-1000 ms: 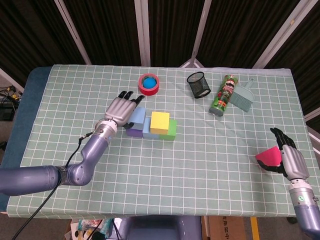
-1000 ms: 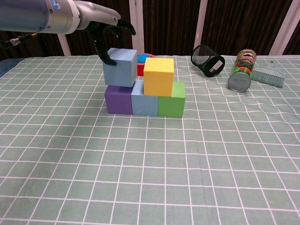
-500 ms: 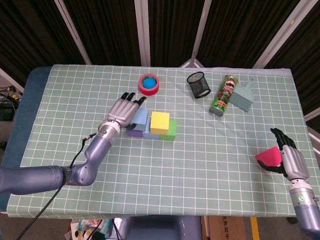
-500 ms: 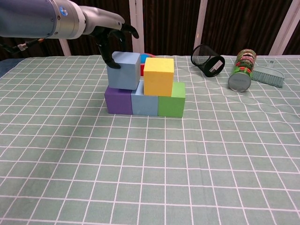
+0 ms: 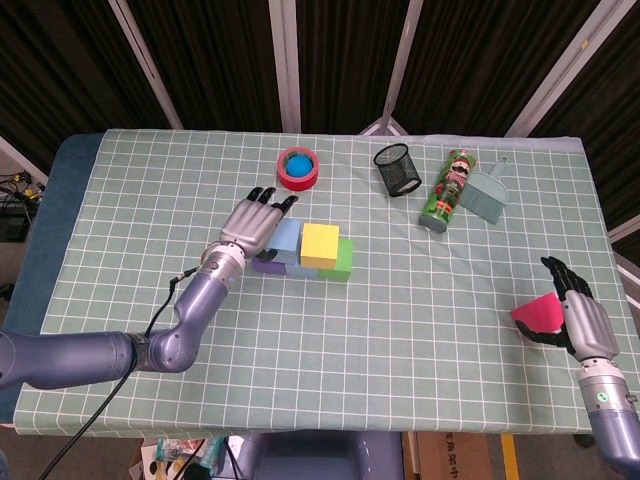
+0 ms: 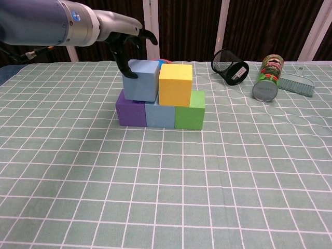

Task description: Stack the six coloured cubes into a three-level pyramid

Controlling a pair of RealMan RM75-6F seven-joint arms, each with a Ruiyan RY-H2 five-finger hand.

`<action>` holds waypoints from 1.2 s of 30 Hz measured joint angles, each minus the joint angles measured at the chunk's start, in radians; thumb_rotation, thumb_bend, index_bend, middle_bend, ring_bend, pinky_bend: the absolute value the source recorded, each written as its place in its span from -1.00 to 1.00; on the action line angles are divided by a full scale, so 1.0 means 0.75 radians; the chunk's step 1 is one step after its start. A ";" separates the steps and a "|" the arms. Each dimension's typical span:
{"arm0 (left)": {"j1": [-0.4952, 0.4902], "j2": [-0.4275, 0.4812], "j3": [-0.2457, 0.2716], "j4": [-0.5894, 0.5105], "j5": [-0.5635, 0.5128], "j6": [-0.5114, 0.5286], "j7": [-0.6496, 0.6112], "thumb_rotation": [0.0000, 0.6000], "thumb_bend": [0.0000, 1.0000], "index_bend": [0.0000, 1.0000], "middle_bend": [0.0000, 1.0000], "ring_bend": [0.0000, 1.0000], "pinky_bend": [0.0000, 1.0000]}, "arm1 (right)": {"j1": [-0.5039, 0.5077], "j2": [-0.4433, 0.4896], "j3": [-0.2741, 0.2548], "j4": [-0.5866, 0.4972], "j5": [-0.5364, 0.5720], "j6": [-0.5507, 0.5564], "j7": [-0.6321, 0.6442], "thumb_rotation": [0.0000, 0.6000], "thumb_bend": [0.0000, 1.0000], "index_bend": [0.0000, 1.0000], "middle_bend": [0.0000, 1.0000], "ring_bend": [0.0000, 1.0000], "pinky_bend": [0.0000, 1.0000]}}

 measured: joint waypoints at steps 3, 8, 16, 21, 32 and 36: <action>-0.002 -0.006 -0.002 0.003 -0.003 0.001 -0.001 1.00 -0.19 -1.00 -0.38 -0.98 -1.00 | 0.000 -0.001 0.000 0.003 0.001 -0.002 0.000 1.00 -0.52 -1.00 -1.00 -1.00 -1.00; -0.005 -0.015 -0.002 0.009 -0.007 0.006 0.001 1.00 -0.19 -1.00 -0.38 -0.98 -1.00 | 0.002 -0.001 0.000 0.005 0.003 -0.007 0.001 1.00 -0.51 -1.00 -1.00 -1.00 -1.00; -0.007 -0.023 -0.004 0.012 -0.010 0.011 0.001 1.00 -0.19 -1.00 -0.38 -0.98 -1.00 | 0.002 -0.002 -0.001 0.008 0.004 -0.012 0.002 1.00 -0.51 -1.00 -1.00 -1.00 -1.00; -0.007 -0.024 -0.003 0.011 -0.014 0.013 0.004 1.00 -0.19 -1.00 -0.38 -0.98 -1.00 | 0.002 -0.003 -0.001 0.008 0.004 -0.013 0.001 1.00 -0.51 -1.00 -1.00 -1.00 -1.00; -0.006 -0.029 0.000 0.001 -0.024 0.043 0.022 1.00 -0.19 -1.00 -0.37 -0.98 -1.00 | 0.002 -0.002 -0.002 0.006 0.006 -0.016 0.001 1.00 -0.51 -1.00 -1.00 -1.00 -1.00; -0.007 -0.025 -0.001 -0.011 -0.031 0.046 0.030 1.00 -0.19 -1.00 -0.37 -0.98 -1.00 | 0.003 -0.003 -0.002 0.011 0.008 -0.018 0.001 1.00 -0.51 -1.00 -1.00 -1.00 -1.00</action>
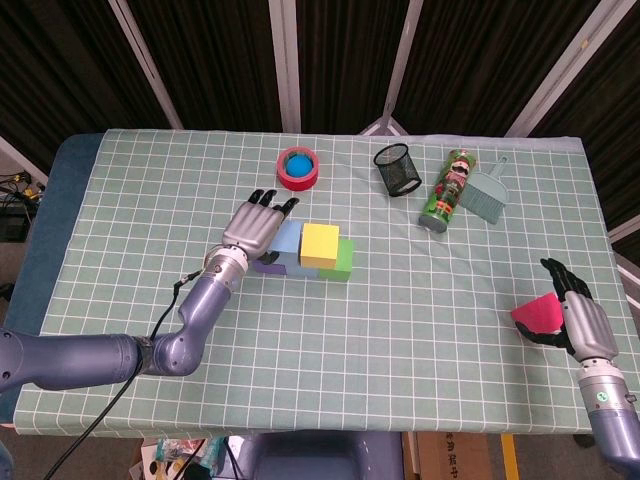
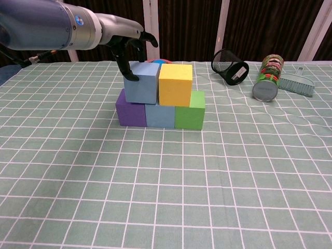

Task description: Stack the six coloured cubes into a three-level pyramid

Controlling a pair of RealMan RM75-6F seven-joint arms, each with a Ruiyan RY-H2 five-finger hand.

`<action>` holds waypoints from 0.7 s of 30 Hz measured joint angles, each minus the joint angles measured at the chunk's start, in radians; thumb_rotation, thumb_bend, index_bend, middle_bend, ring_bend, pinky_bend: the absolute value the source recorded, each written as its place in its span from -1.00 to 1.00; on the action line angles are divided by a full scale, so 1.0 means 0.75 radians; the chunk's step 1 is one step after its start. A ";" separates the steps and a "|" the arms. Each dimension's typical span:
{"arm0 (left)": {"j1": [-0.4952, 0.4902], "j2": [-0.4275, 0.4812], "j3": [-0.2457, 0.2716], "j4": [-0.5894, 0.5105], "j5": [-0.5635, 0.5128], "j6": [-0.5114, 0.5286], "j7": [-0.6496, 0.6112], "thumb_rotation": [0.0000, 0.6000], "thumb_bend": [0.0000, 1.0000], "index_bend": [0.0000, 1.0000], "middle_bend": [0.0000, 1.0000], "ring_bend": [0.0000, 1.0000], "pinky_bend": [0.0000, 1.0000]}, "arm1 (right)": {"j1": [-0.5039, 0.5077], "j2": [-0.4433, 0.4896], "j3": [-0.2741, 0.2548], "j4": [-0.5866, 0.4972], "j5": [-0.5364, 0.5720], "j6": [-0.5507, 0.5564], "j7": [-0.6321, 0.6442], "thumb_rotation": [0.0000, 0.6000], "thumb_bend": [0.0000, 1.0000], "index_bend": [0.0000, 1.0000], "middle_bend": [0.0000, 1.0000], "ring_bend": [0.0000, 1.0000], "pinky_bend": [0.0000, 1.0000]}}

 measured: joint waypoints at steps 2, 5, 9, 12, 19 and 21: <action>0.000 0.000 0.001 -0.002 -0.004 0.004 0.005 1.00 -0.19 -1.00 -0.37 -0.98 -1.00 | 0.000 0.000 0.000 0.000 0.000 0.000 -0.001 1.00 -0.51 -1.00 -1.00 -1.00 -1.00; -0.001 -0.002 0.001 -0.005 -0.008 0.009 0.010 1.00 -0.19 -1.00 -0.37 -0.98 -1.00 | -0.001 -0.001 0.000 0.000 0.000 0.001 -0.001 1.00 -0.51 -1.00 -1.00 -1.00 -1.00; 0.000 0.001 0.000 -0.007 -0.014 0.009 0.014 1.00 -0.19 -1.00 -0.38 -0.98 -1.00 | 0.000 -0.001 0.000 0.000 0.001 0.000 -0.001 1.00 -0.51 -1.00 -1.00 -1.00 -1.00; 0.000 0.003 -0.002 -0.007 -0.017 0.009 0.015 1.00 -0.19 -1.00 -0.38 -0.98 -1.00 | 0.000 -0.001 0.000 0.002 0.002 -0.001 -0.001 1.00 -0.51 -1.00 -1.00 -1.00 -1.00; 0.002 -0.004 -0.004 -0.003 -0.011 0.017 0.016 1.00 -0.19 -1.00 -0.38 -0.98 -1.00 | 0.000 -0.003 -0.001 0.003 0.000 -0.001 -0.003 1.00 -0.51 -1.00 -1.00 -1.00 -1.00; 0.003 -0.008 -0.007 -0.001 -0.007 0.020 0.015 1.00 -0.19 -1.00 -0.38 -0.98 -1.00 | 0.000 -0.003 0.000 0.004 0.001 -0.001 -0.003 1.00 -0.51 -1.00 -1.00 -1.00 -1.00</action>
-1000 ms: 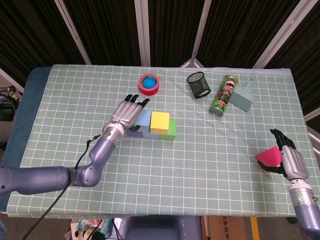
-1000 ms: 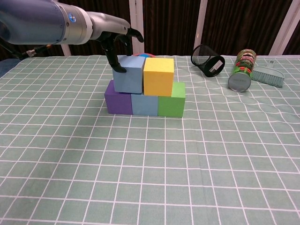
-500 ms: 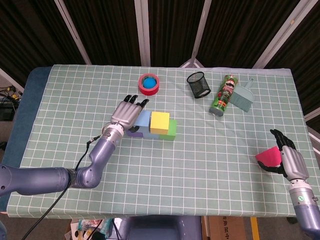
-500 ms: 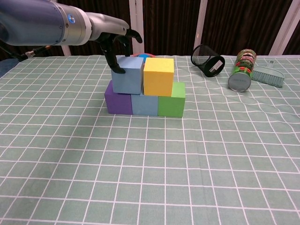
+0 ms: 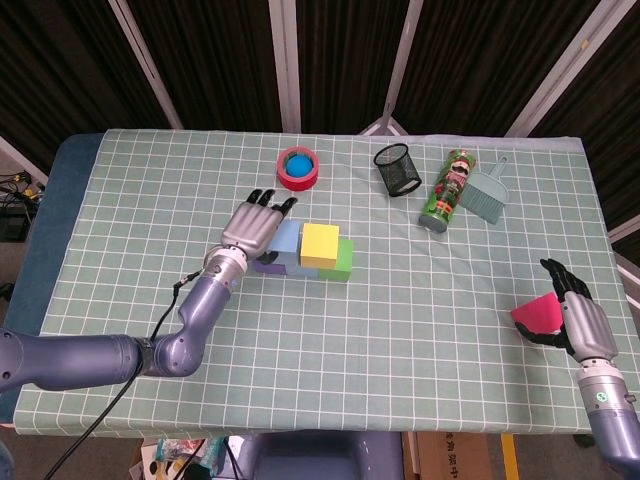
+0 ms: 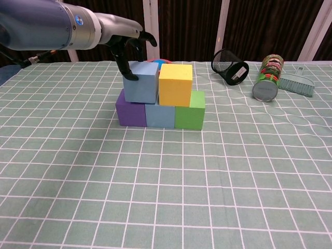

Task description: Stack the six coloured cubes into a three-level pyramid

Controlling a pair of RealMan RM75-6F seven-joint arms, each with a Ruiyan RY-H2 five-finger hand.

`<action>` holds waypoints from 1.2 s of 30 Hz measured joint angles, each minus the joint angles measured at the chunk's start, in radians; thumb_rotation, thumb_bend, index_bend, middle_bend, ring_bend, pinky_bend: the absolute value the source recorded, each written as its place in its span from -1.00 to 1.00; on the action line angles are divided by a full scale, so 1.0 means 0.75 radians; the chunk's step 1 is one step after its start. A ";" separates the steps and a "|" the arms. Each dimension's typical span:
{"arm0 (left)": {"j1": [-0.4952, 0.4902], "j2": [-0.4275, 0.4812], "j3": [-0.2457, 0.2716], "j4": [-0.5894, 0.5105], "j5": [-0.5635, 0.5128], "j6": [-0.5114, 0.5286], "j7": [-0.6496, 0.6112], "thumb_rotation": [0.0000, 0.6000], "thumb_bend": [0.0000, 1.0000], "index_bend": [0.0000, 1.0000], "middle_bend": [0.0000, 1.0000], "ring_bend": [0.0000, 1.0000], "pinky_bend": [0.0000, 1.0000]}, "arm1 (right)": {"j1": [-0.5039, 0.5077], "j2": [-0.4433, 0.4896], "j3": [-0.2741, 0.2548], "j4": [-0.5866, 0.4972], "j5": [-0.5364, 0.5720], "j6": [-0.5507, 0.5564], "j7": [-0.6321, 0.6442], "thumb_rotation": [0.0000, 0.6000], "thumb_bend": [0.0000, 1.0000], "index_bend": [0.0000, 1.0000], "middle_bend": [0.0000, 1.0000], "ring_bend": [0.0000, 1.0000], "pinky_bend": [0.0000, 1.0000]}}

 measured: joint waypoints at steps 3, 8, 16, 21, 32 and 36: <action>0.000 -0.004 -0.003 0.002 0.004 0.003 0.000 1.00 -0.19 -1.00 -0.38 -0.98 -1.00 | 0.000 0.000 0.000 0.001 0.001 -0.001 0.000 1.00 -0.51 -1.00 -1.00 -1.00 -1.00; 0.001 -0.012 -0.007 0.004 0.007 0.004 0.001 1.00 -0.19 -1.00 -0.38 -0.98 -1.00 | 0.001 -0.001 0.000 0.001 0.002 -0.003 -0.001 1.00 -0.51 -1.00 -1.00 -1.00 -1.00; 0.001 -0.021 -0.011 0.005 0.015 0.007 0.004 1.00 -0.19 -1.00 -0.38 -0.98 -1.00 | 0.000 0.002 0.001 0.000 0.002 -0.002 0.001 1.00 -0.51 -1.00 -1.00 -1.00 -1.00; 0.002 -0.024 -0.017 0.008 0.021 0.010 0.002 1.00 -0.19 -1.00 -0.38 -0.98 -1.00 | 0.001 0.000 0.000 0.000 0.001 -0.003 0.000 1.00 -0.51 -1.00 -1.00 -1.00 -1.00; 0.002 -0.039 -0.018 0.016 0.026 0.010 0.008 1.00 -0.19 -1.00 -0.39 -0.98 -1.00 | 0.001 -0.001 0.000 0.002 0.004 -0.006 -0.002 1.00 -0.51 -1.00 -1.00 -1.00 -1.00; 0.003 -0.046 -0.019 0.019 0.026 0.009 0.009 1.00 -0.19 -1.00 -0.39 -0.98 -1.00 | 0.002 -0.002 -0.001 0.003 0.005 -0.008 -0.003 1.00 -0.51 -1.00 -1.00 -1.00 -1.00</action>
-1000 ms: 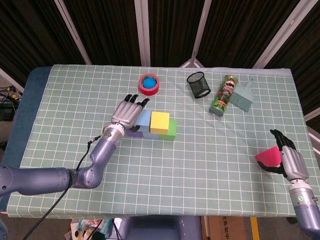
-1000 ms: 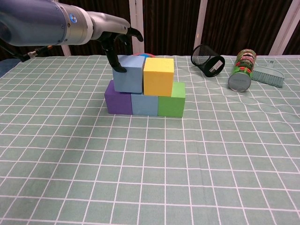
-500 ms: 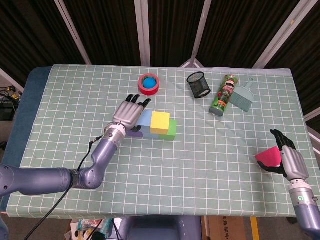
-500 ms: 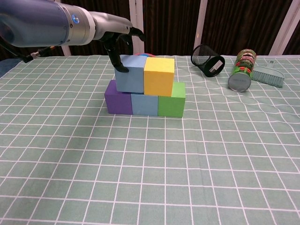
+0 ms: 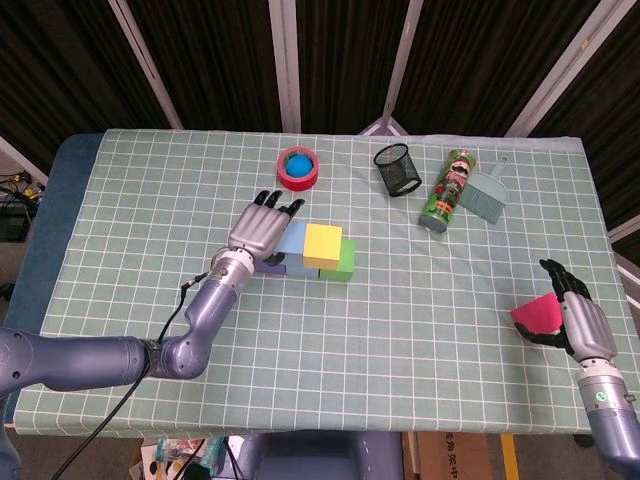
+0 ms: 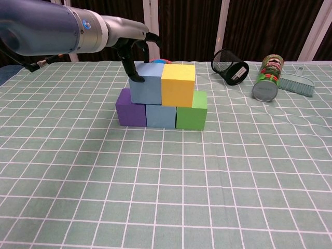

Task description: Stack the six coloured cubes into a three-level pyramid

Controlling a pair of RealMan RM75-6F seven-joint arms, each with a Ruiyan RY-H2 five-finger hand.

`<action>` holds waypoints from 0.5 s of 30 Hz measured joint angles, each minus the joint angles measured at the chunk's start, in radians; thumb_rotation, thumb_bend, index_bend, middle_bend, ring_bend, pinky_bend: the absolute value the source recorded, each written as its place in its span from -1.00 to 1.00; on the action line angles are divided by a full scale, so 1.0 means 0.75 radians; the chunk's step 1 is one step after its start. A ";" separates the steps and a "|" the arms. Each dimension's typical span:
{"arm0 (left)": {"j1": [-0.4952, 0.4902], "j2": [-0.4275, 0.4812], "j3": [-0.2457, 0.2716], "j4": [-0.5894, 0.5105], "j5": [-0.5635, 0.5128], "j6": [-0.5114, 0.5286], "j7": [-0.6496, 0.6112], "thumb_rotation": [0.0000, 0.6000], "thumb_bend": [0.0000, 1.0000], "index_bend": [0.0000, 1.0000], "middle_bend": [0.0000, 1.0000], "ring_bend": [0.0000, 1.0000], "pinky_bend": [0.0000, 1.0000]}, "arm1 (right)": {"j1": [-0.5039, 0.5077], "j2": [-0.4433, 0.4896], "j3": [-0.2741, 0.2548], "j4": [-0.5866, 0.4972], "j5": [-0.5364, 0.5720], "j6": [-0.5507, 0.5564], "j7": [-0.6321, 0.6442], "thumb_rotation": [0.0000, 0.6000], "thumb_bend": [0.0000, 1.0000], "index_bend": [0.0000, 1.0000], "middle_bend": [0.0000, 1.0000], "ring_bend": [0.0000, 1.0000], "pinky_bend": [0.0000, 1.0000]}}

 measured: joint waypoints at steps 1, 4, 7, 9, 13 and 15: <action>0.000 -0.002 0.000 0.001 0.001 0.000 0.000 1.00 -0.19 -1.00 -0.40 -0.98 -1.00 | 0.000 0.000 0.000 0.000 0.000 0.000 0.000 1.00 -0.51 -1.00 -1.00 -1.00 -1.00; 0.000 -0.006 -0.002 0.004 0.003 -0.001 0.001 1.00 -0.19 -1.00 -0.40 -0.98 -1.00 | 0.000 -0.001 0.000 0.000 -0.001 0.000 -0.001 1.00 -0.51 -1.00 -1.00 -1.00 -1.00; 0.001 -0.007 -0.003 0.005 0.005 -0.002 0.001 1.00 -0.19 -1.00 -0.41 -0.98 -1.00 | 0.000 -0.001 -0.001 0.000 0.000 0.000 -0.003 1.00 -0.51 -1.00 -1.00 -1.00 -1.00; 0.001 -0.008 -0.002 0.006 0.005 -0.002 0.002 1.00 -0.20 -1.00 -0.42 -0.98 -1.00 | 0.001 -0.001 -0.001 0.000 0.001 -0.001 -0.002 1.00 -0.51 -1.00 -1.00 -1.00 -1.00; 0.004 -0.007 0.000 0.007 0.003 -0.001 0.006 1.00 -0.24 -1.00 -0.43 -0.98 -1.00 | 0.000 -0.002 -0.001 0.000 0.001 -0.002 -0.002 1.00 -0.52 -1.00 -1.00 -1.00 -1.00; 0.004 -0.007 -0.001 0.007 0.001 -0.001 0.007 1.00 -0.26 -1.00 -0.44 -0.98 -1.00 | 0.000 -0.002 -0.001 0.000 0.001 -0.002 -0.002 1.00 -0.51 -1.00 -1.00 -1.00 -1.00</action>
